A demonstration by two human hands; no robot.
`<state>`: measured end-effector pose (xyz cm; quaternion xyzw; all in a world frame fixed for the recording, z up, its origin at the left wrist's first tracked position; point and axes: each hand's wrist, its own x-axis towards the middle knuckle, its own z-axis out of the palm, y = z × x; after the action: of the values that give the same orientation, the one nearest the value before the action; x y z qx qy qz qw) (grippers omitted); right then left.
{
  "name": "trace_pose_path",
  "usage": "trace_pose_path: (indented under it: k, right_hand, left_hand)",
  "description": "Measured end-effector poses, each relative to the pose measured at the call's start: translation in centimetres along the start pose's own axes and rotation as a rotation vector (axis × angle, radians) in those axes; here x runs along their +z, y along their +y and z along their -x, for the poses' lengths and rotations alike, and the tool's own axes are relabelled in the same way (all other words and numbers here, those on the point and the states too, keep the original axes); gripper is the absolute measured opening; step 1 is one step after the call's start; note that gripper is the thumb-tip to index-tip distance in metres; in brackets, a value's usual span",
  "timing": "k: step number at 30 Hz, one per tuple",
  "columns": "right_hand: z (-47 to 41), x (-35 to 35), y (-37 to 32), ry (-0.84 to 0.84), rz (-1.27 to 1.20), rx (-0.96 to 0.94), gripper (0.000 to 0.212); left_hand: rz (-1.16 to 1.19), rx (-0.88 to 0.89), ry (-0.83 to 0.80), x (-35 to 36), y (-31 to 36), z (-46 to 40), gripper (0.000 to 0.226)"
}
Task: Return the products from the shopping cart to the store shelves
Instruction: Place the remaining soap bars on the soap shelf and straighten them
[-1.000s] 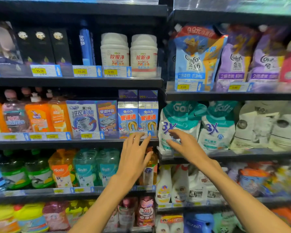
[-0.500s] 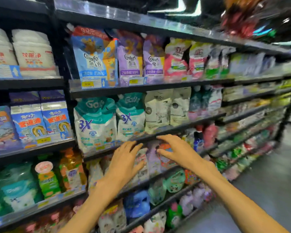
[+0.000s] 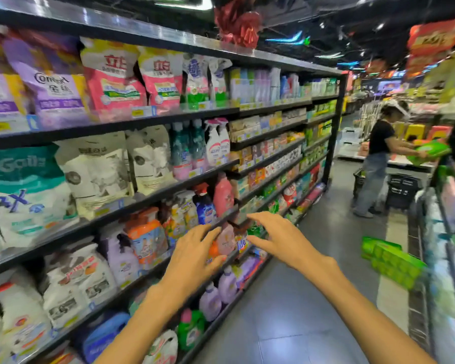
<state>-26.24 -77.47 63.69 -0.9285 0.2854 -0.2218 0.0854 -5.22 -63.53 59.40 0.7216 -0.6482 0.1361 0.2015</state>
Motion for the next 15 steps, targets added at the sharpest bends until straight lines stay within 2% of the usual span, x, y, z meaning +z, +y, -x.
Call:
trace_pose_path:
  k: [6, 15]
  right_hand:
    - [2.4, -3.2, 10.0, 0.023, 0.055, 0.151, 0.061]
    - [-2.0, -4.2, 21.4, 0.042, 0.110, 0.259, 0.061]
  left_hand:
    - [0.126, 0.094, -0.010, 5.0, 6.2, -7.4, 0.073]
    - [0.160, 0.176, -0.011, 14.0, 7.4, -20.1, 0.070]
